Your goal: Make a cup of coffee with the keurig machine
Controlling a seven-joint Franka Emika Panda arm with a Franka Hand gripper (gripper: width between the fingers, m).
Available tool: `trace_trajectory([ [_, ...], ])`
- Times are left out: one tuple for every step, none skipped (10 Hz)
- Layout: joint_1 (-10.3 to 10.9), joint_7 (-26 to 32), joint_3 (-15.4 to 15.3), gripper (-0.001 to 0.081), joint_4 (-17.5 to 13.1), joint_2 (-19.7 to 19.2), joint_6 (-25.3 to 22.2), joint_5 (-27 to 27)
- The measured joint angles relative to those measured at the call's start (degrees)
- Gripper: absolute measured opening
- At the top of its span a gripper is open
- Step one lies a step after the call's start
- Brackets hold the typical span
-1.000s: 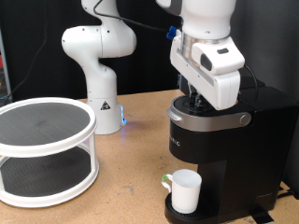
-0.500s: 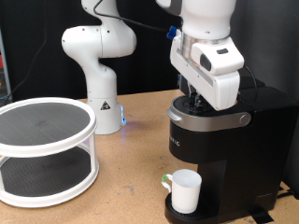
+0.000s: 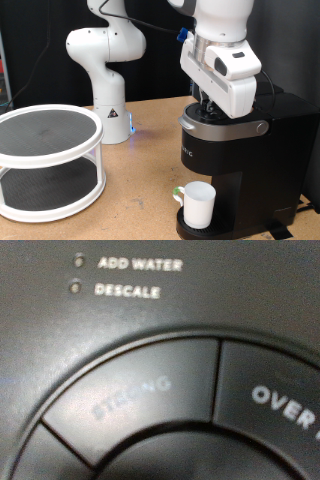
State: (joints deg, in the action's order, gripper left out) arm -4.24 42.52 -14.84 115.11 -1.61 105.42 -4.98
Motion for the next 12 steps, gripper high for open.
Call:
trace_trajectory([
  [0.00, 0.24, -0.01, 0.0001, 0.26, 0.18, 0.46, 0.00],
  [0.00, 0.28, -0.01, 0.0001, 1.06, 0.66, 2.30, -0.07],
  [-0.01, 1.24, 0.00, 0.0001, 2.77, 1.57, 6.48, -1.53],
  [-0.04, 3.57, 0.09, 0.0001, 4.80, 2.56, 11.01, -4.11],
  [-0.11, 6.45, 0.44, 0.0001, 6.90, 3.96, 13.69, -6.97],
  [-0.11, 9.58, 0.80, 0.0001, 8.91, 5.29, 16.06, -9.97],
  [-0.10, 12.36, 0.94, 0.0001, 10.68, 6.53, 17.77, -12.92],
  [-0.09, 14.79, 0.97, 0.0001, 12.30, 7.86, 18.61, -16.05],
  [-0.09, 16.44, 1.04, 0.0001, 13.58, 9.30, 18.83, -18.46],
  [-0.10, 17.13, 1.21, 0.0001, 14.39, 10.91, 18.85, -20.20],
  [-0.10, 17.19, 1.37, 0.0001, 14.87, 12.49, 18.74, -20.86],
  [-0.10, 17.15, 1.53, 0.0001, 14.98, 13.86, 17.60, -20.81],
])
